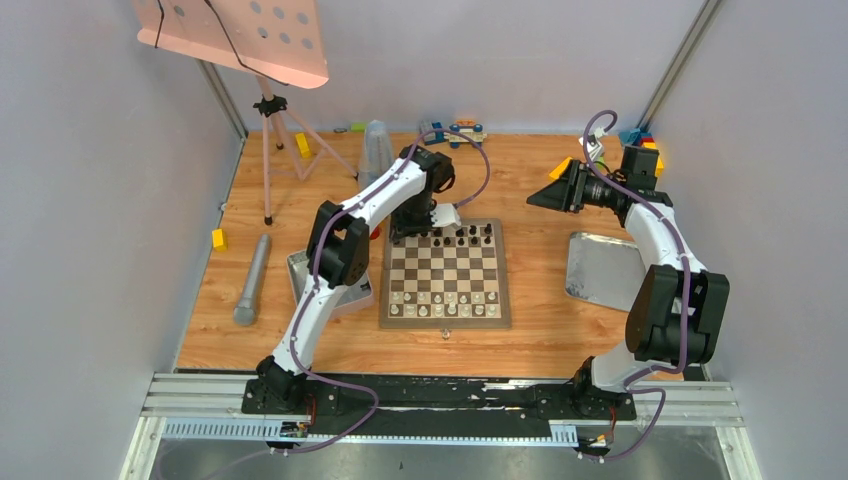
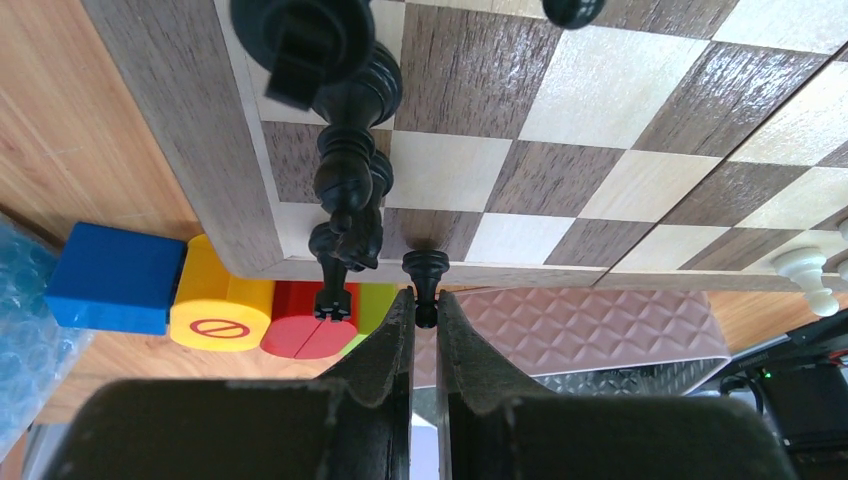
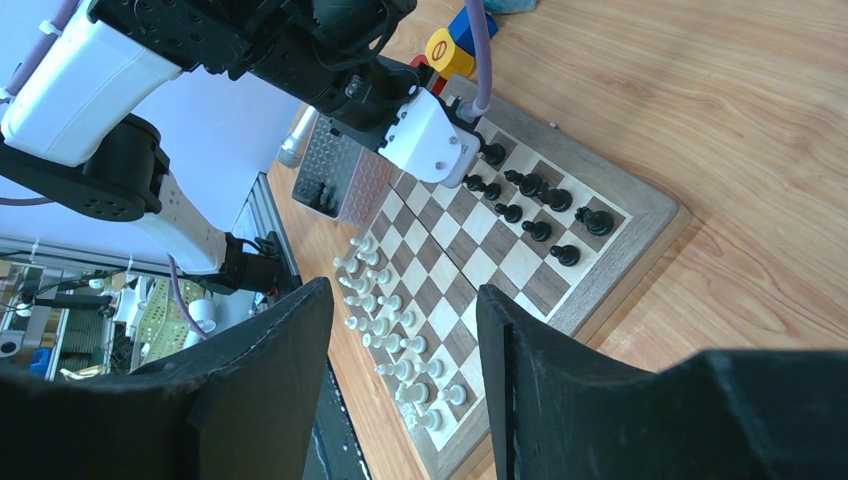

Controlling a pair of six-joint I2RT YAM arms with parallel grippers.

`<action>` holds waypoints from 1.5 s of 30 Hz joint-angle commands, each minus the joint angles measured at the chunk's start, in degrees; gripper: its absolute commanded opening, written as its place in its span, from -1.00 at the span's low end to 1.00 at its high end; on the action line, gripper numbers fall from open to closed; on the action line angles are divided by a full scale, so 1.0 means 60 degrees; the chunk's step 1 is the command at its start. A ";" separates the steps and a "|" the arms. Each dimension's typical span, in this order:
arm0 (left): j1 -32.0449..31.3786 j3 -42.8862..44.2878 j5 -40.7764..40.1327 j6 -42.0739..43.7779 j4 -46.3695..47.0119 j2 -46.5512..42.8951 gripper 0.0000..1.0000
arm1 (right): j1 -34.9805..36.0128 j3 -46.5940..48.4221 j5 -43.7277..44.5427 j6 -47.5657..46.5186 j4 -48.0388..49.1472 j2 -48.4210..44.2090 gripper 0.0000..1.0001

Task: Set up the chess pieces on the board
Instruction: Place the chess piece on the chessboard.

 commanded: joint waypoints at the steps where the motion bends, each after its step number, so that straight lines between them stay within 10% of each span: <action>1: -0.0138 0.0454 -0.0087 -0.0011 -0.0087 0.0066 -0.95 | -0.0084 0.0007 -0.0313 -0.0271 0.0177 -0.0071 0.11; 45: -0.0272 0.0192 0.0129 -0.0159 -0.0002 -0.0471 -0.38 | -0.0100 0.0024 -0.0358 -0.0255 0.0121 0.0027 0.10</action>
